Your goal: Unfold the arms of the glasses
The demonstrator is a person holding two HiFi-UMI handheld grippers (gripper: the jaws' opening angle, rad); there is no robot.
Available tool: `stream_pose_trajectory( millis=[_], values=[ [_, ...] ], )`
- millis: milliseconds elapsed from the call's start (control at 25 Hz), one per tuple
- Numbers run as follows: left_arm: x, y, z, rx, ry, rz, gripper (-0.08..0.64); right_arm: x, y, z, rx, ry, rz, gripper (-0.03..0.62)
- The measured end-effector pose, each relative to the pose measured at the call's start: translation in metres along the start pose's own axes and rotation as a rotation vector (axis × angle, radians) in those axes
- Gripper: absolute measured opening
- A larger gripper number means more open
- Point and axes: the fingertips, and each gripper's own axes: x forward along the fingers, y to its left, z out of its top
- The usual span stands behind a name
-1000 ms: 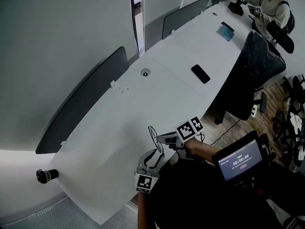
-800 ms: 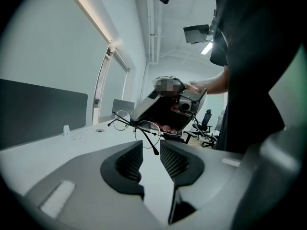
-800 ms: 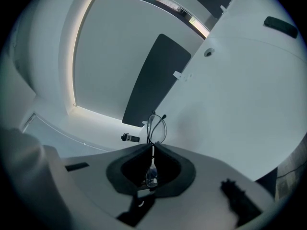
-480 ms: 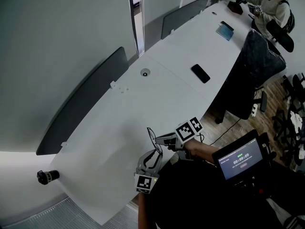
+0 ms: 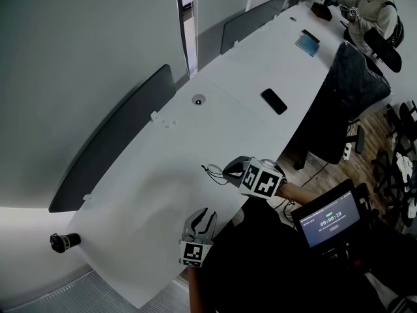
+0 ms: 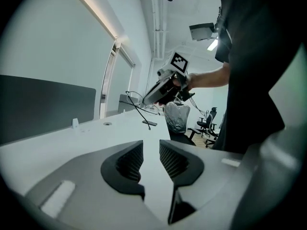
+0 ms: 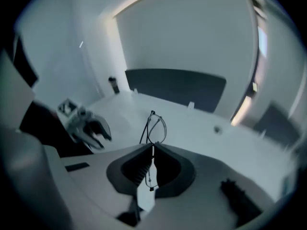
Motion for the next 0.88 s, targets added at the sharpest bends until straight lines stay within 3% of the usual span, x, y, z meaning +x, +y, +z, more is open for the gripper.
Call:
stream_pose_trajectory(
  millis=[80, 120, 160, 240, 320, 400, 720, 880],
  values=[
    [-0.003, 0.004, -0.004, -0.011, -0.005, 0.012, 0.112, -0.012, -0.013, 0.002, -0.384, 0.123, -0.164, 0.017],
    [-0.004, 0.005, -0.005, -0.013, -0.005, 0.016, 0.110, -0.016, -0.017, 0.002, -0.492, 0.165, -0.208, 0.017],
    [-0.004, 0.005, -0.005, -0.013, -0.005, 0.018, 0.111, -0.019, -0.017, 0.003, -0.541, 0.189, -0.224, 0.017],
    [-0.005, 0.004, -0.003, -0.010, -0.006, 0.022, 0.111, -0.023, -0.015, 0.003, -0.539, 0.202, -0.212, 0.017],
    [-0.005, 0.005, 0.001, -0.002, -0.014, 0.029, 0.110, -0.021, -0.011, 0.002, -0.467, 0.194, -0.170, 0.017],
    [-0.005, 0.005, 0.006, 0.021, -0.016, 0.040, 0.110, -0.017, -0.005, -0.002, -0.319, 0.166, -0.084, 0.017],
    [-0.007, 0.012, 0.017, 0.097, -0.029, 0.087, 0.130, -0.002, 0.015, -0.033, 0.441, 0.087, 0.301, 0.017],
    [-0.006, 0.010, 0.021, 0.098, -0.036, 0.077, 0.167, -0.002, 0.016, -0.046, 0.555, 0.082, 0.341, 0.017]
  ],
)
